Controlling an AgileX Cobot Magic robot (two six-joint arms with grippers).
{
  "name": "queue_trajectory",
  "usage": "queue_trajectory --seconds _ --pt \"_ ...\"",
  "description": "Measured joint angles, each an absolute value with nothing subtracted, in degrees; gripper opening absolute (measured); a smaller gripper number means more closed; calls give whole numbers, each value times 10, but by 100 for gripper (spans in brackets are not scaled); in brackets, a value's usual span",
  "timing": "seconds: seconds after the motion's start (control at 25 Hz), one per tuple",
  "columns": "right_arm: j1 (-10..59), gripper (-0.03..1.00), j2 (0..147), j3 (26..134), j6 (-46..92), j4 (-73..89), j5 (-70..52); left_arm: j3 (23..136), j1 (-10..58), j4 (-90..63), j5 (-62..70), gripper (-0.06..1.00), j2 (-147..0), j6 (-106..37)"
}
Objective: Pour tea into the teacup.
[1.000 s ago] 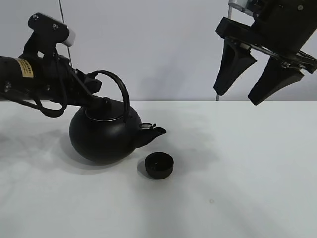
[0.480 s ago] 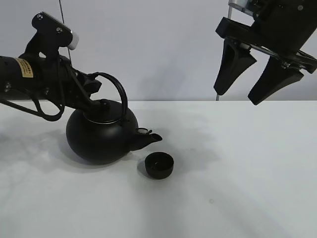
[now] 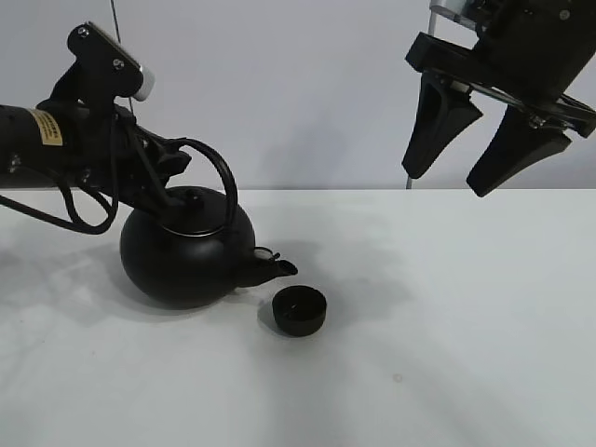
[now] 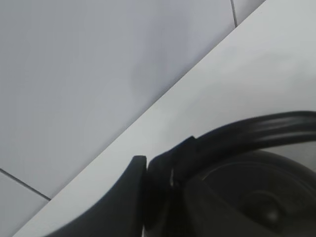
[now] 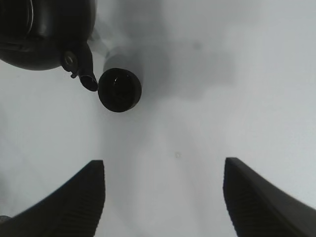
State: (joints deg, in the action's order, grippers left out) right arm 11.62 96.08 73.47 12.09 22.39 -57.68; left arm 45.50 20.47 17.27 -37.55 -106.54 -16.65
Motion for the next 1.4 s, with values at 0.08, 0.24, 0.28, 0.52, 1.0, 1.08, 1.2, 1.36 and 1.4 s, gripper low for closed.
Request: queue_trajectory --seconds 0.08,0.24,0.28,0.52,1.0,1.08,1.2,1.36,1.4 --pt "116 47 961 735 121 223 -577 455 205 173 -375 11 -1065 -176" --pt "116 47 961 735 121 223 -574 455 205 173 -375 11 -1065 -180" --pt "116 47 961 735 121 223 -574 455 205 173 -375 11 -1065 -180" --pt "116 47 961 735 121 223 -573 458 205 173 -345 11 -1042 -181" --pt "116 47 961 735 121 223 -573 462 205 172 -327 11 -1026 -182" --pt "116 47 961 735 121 223 -573 462 205 172 -327 11 -1026 -188" --pt "116 47 961 735 121 223 -573 462 205 172 -326 11 -1026 -194" --pt "116 47 961 735 121 223 -573 462 205 172 -326 11 -1026 -196" --pt "116 47 961 735 121 223 -573 462 205 172 -326 11 -1026 -197"
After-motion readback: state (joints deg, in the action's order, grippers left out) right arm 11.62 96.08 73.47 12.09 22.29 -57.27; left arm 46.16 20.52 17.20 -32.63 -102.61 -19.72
